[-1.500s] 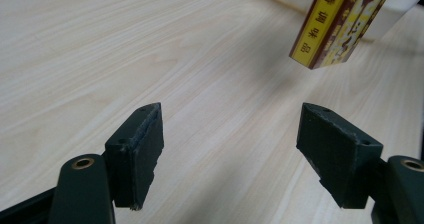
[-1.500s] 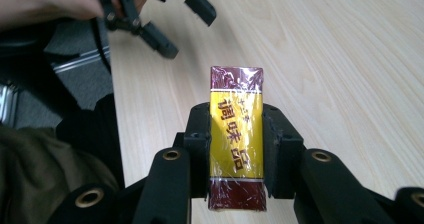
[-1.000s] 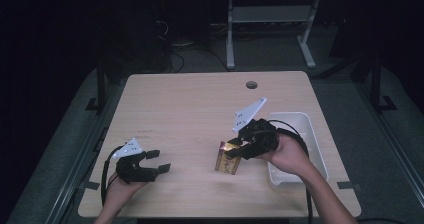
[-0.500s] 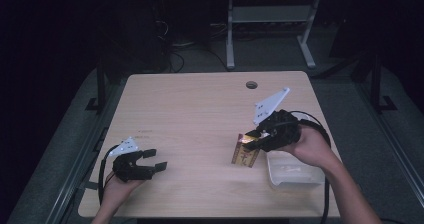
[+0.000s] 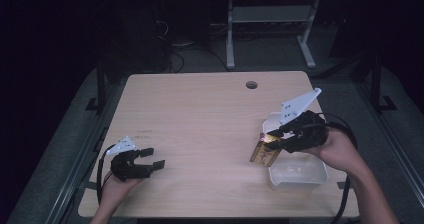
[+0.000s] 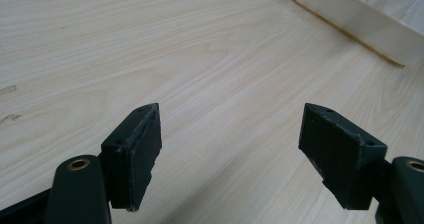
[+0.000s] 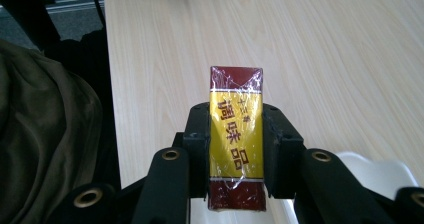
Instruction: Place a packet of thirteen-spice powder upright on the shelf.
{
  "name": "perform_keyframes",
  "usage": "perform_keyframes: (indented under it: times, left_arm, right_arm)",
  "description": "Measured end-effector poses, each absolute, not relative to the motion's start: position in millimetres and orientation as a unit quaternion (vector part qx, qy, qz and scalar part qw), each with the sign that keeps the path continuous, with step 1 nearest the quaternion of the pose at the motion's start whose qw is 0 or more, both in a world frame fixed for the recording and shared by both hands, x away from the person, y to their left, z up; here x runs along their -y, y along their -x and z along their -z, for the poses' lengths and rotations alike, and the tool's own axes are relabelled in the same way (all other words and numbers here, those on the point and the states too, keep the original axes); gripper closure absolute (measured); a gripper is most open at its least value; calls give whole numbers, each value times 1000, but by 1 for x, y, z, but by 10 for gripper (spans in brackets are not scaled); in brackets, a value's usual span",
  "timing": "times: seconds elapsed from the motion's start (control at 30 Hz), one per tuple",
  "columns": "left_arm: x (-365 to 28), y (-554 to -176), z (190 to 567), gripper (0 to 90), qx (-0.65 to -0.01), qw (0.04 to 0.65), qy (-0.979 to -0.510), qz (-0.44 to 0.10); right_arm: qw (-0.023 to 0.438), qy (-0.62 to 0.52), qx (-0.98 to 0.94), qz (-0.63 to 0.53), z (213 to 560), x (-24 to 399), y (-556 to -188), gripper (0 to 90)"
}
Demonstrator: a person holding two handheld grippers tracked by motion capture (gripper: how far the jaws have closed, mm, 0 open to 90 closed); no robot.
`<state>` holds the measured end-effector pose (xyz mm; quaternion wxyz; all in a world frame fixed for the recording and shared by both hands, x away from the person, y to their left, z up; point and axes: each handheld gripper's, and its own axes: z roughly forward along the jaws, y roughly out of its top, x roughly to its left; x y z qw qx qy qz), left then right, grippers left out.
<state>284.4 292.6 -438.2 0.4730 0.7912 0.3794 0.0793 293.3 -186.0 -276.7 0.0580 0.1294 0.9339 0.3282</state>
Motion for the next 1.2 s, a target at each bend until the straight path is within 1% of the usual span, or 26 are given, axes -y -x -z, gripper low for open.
perform_keyframes:
  times: [0.3, 0.67, 0.97, 1.2]
  left_arm:
    - [-293, -285, 438, 246, -381, 468, -793, -82]
    - [-294, -284, 438, 246, -380, 472, -791, -89]
    - [-294, -285, 439, 246, -385, 472, -789, -83]
    - [-294, -285, 439, 246, -385, 470, -790, -83]
  right_arm:
    - [69, -154, -932, -321, 282, 218, -279, 681]
    - [70, -166, -931, -317, 289, 243, -265, 680]
    - [62, -169, -931, -318, 295, 254, -258, 680]
    - [52, -174, -936, -303, 311, 253, -265, 679]
